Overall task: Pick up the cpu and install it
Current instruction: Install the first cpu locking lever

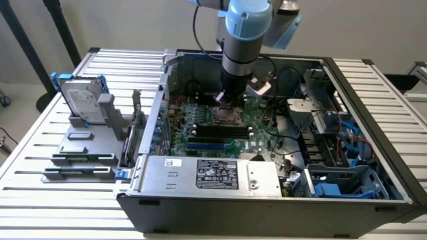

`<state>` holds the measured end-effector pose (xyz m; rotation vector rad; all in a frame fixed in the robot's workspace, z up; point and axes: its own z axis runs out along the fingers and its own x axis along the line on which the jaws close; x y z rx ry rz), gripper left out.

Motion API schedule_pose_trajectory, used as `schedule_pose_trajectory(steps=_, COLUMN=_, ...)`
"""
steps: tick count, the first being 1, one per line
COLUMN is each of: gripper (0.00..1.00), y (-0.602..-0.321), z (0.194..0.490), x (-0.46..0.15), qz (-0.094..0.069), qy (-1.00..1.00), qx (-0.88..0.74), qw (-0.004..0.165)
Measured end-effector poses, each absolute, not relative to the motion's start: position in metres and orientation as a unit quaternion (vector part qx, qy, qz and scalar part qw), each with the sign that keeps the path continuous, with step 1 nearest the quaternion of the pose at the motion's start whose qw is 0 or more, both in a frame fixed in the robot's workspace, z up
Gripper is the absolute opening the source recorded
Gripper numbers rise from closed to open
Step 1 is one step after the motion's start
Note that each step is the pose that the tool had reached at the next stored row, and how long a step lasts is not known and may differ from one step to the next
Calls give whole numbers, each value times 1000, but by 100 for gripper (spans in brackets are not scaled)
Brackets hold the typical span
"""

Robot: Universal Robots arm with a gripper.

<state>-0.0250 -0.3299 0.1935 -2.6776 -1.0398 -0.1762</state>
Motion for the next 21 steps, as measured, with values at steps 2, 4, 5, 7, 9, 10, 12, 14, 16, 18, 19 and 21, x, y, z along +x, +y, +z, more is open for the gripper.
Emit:
schedule_pose_trajectory(steps=2, gripper=11, y=-330, z=194, x=-23, qz=-60, qy=-358, qx=-922, qw=132)
schedule_pose_trajectory(steps=4, gripper=11, y=-330, z=194, x=-22, qz=-60, qy=-359, qx=-922, qw=132)
schedule_pose_trajectory(steps=5, gripper=11, y=-330, z=194, x=-21, qz=-60, qy=-359, qx=-922, qw=132)
schedule_pose_trajectory(steps=7, gripper=11, y=-330, z=194, x=-21, qz=-60, qy=-359, qx=-922, qw=132)
schedule_pose_trajectory(steps=9, gripper=11, y=-330, z=194, x=-21, qz=-60, qy=-359, qx=-922, qw=132)
schedule_pose_trajectory(steps=10, gripper=11, y=-330, z=194, x=-20, qz=-60, qy=-359, qx=-922, qw=132)
schedule_pose_trajectory(steps=12, gripper=11, y=-330, z=196, x=-20, qz=-60, qy=-360, qx=-922, qw=132)
schedule_pose_trajectory(steps=14, gripper=11, y=-330, z=196, x=-20, qz=-60, qy=-360, qx=-922, qw=132)
schedule_pose_trajectory(steps=16, gripper=11, y=-330, z=197, x=-20, qz=-60, qy=-361, qx=-921, qw=132)
schedule_pose_trajectory(steps=18, gripper=11, y=-330, z=197, x=-19, qz=-60, qy=-362, qx=-921, qw=132)
schedule_pose_trajectory(steps=19, gripper=11, y=-330, z=197, x=-19, qz=-60, qy=-362, qx=-921, qw=132)
schedule_pose_trajectory(steps=21, gripper=11, y=-330, z=197, x=-19, qz=-59, qy=-364, qx=-920, qw=132)
